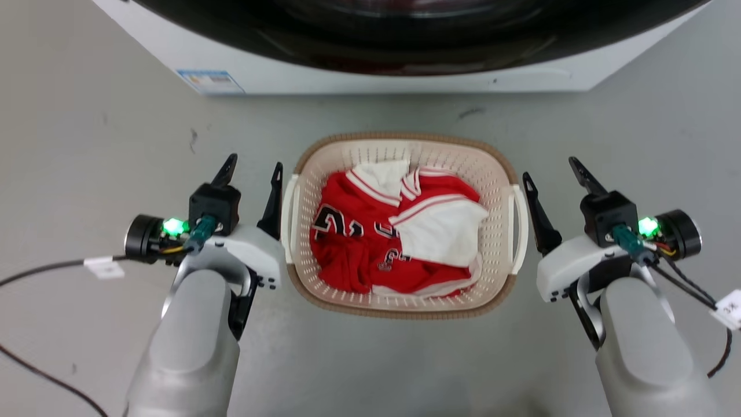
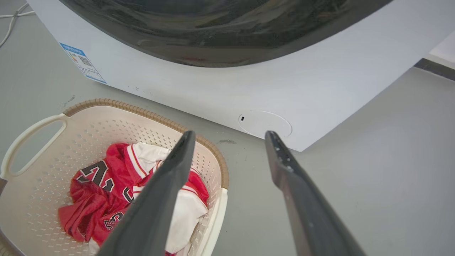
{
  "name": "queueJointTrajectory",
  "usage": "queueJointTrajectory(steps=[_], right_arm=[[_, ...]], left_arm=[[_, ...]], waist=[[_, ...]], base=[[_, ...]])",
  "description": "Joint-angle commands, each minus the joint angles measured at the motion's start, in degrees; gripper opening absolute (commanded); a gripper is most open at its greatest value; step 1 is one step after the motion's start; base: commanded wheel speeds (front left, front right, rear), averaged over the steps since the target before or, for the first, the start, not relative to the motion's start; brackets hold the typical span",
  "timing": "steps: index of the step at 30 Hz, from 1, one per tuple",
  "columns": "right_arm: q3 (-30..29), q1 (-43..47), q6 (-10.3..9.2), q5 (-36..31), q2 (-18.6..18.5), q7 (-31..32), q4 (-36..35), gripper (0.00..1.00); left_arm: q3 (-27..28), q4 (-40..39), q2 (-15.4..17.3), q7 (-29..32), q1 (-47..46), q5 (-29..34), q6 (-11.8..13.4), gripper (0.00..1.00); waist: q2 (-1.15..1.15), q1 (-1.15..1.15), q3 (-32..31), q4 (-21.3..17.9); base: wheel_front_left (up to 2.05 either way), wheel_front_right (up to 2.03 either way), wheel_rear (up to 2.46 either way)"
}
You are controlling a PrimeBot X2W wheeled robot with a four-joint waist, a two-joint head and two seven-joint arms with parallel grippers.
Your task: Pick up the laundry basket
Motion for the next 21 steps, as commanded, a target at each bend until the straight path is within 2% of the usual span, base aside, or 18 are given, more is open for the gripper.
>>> queueJointTrajectory(steps=[1, 11, 21], right_arm=[[-0.06, -1.44, -0.04, -0.31, 0.05, -0.14, 0.67, 1.00], [-0.25, -9.63, -0.04, -1.69, 0.04, -0.14, 11.88, 1.00], [0.02, -14.60, -0.04, -1.57, 0.05, -0.14, 19.88, 1.00]], left_arm=[[-0.31, 0.65, 0.34, -0.16, -1.35, 0.40, -0.15, 1.00], [-2.11, 12.02, 0.90, -0.16, -11.22, 0.21, -0.74, 1.00], [-4.65, 20.25, 0.51, -0.16, -16.27, 0.37, -1.30, 1.00]], waist=[[0.00, -0.01, 4.09, -0.25], [0.00, -0.01, 12.25, -0.62], [0.00, -0.01, 17.38, -0.11]], base=[[0.00, 0.00, 0.00], [0.00, 0.00, 0.00], [0.00, 0.00, 0.00]])
